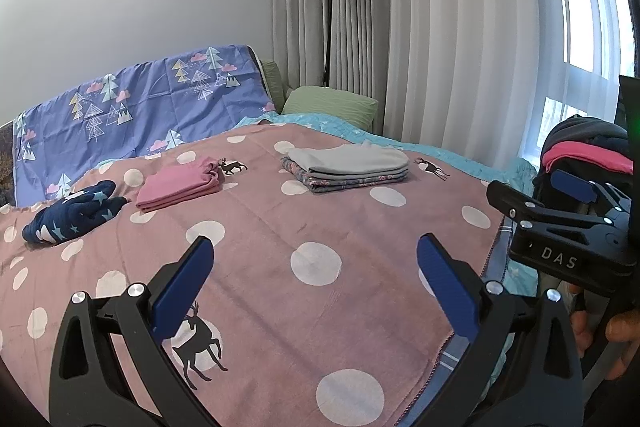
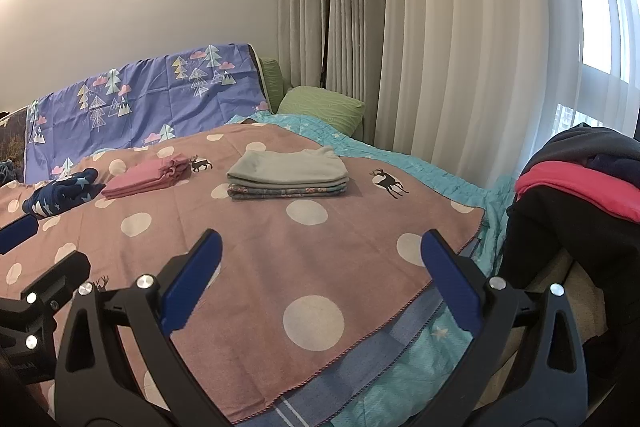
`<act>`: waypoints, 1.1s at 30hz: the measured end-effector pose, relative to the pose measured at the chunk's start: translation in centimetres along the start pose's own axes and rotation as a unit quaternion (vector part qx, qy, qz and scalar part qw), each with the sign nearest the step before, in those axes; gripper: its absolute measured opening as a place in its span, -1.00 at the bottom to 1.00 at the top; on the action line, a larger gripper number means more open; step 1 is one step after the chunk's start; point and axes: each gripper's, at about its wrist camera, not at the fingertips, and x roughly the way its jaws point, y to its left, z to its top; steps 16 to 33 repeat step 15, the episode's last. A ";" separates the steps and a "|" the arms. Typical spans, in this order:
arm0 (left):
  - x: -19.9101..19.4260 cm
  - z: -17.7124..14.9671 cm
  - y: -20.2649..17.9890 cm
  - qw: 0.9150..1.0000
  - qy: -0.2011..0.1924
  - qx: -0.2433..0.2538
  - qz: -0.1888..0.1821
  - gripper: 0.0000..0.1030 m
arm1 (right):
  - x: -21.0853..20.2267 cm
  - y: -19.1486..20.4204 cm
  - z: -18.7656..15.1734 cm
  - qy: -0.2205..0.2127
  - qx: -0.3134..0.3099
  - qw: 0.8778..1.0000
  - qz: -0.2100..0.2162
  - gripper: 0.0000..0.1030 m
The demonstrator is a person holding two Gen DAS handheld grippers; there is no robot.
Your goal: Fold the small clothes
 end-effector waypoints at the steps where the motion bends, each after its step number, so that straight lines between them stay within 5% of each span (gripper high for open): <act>1: 0.0 0.0 0.0 1.000 0.000 0.001 0.000 0.97 | 0.1 -0.1 0.0 0.000 0.000 1.000 0.000 0.96; 33: 0.0 -0.1 0.0 1.000 0.003 0.002 -0.001 0.97 | 0.6 -0.2 -0.1 0.002 -0.002 1.000 -0.002 0.96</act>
